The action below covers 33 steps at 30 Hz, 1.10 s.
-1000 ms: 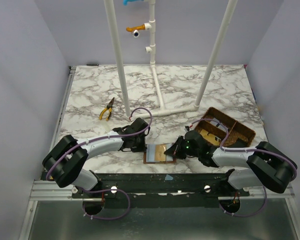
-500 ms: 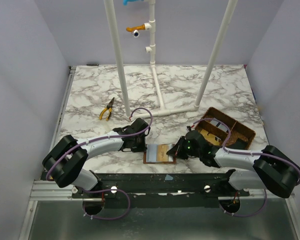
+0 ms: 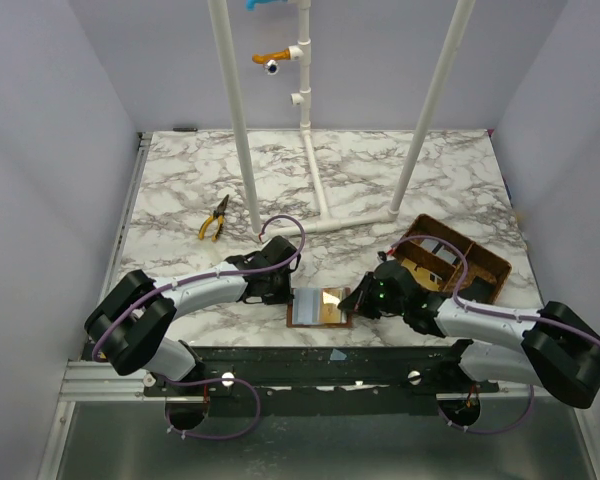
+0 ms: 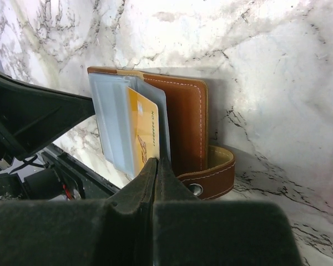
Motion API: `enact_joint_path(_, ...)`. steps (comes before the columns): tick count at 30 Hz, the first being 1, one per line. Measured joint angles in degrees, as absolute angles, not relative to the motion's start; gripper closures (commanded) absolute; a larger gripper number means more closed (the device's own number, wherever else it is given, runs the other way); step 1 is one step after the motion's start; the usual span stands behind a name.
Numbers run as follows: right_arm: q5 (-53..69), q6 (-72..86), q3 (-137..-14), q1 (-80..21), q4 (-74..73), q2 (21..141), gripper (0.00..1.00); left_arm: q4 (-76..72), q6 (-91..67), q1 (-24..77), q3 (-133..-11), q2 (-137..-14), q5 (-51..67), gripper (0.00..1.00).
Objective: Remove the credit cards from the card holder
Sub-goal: Remove the credit card from the card holder, then place the credit card in the storage box.
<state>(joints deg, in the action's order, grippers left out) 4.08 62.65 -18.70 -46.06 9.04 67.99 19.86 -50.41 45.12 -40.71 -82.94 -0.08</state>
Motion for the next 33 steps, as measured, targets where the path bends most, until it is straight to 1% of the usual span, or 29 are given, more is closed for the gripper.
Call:
enact_joint_path(7, 3.7, 62.3, -19.7, -46.1, 6.0, 65.2, 0.99, 21.5, -50.3, 45.1, -40.6, -82.0, -0.9, 1.00)
enact_joint_path(18, 3.2, 61.3, -24.4, -46.1, 2.2, 62.3, 0.99, 26.2, -49.2, 45.1, -41.0, -79.5, -1.8, 1.00)
enact_joint_path(19, 3.2, 61.3, -24.7, -46.1, 1.7, 62.2, 0.99, 26.7, -49.1, 45.1, -41.4, -79.0, -1.8, 0.97)
enact_joint_path(21, 3.2, 61.2, -25.3, -46.1, 0.8, 62.2, 0.99, 27.7, -48.8, 45.1, -42.3, -78.1, -1.9, 0.85)
enact_joint_path(24, 3.2, 61.1, -26.1, -46.1, -0.1, 62.2, 0.99, 28.9, -48.2, 45.1, -44.2, -76.1, -2.0, 0.58)
enact_joint_path(27, 3.3, 61.0, -27.4, -46.1, -0.5, 62.2, 0.99, 29.5, -47.6, 45.0, -45.5, -73.7, -1.9, 0.43)
enact_joint_path(31, 3.7, 61.0, -29.9, -46.1, -1.7, 61.3, 0.99, 29.3, -46.7, 43.5, -45.6, -69.7, 1.1, 0.30)
enact_joint_path(33, 4.1, 61.0, -31.3, -46.1, -2.0, 60.5, 0.99, 28.7, -46.7, 42.2, -45.5, -67.8, 3.9, 0.27)
